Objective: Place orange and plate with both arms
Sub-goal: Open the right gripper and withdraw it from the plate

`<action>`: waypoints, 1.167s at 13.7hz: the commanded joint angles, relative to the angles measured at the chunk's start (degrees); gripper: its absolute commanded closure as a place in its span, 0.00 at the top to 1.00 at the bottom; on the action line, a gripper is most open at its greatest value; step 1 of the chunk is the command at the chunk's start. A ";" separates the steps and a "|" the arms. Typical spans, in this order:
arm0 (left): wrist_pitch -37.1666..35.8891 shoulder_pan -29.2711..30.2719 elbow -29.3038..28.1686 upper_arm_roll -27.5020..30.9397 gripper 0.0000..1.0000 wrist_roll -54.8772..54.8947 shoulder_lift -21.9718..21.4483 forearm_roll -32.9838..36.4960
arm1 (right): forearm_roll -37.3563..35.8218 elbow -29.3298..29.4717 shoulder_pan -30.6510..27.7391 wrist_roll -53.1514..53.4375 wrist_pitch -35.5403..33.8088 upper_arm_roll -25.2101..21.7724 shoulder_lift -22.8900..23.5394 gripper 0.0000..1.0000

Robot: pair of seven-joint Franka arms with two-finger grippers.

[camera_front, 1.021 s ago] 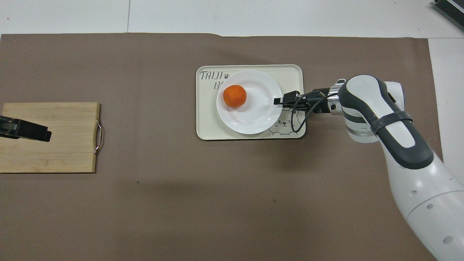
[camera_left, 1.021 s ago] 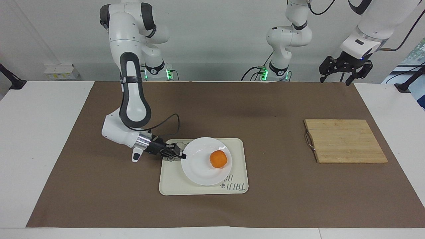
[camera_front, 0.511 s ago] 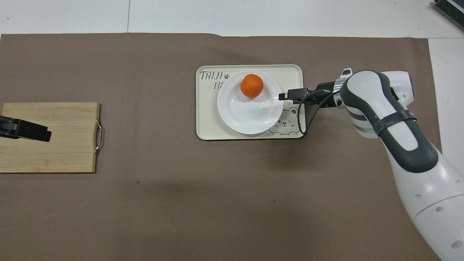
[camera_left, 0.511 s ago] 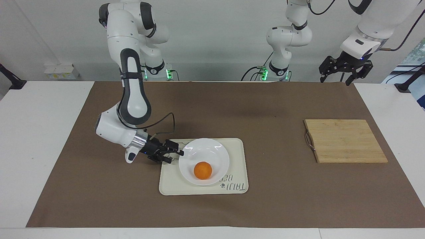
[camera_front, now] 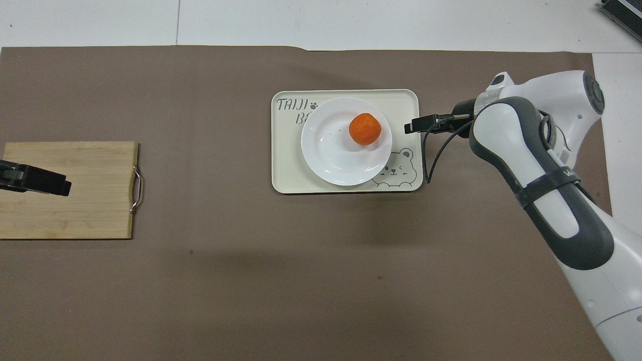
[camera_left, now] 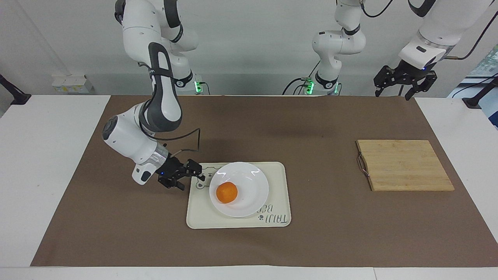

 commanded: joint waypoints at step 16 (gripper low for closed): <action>-0.71 0.13 0.83 0.04 1.00 -0.54 0.02 0.18 | -26.31 -0.44 -5.59 20.43 -18.08 -1.26 -19.63 1.00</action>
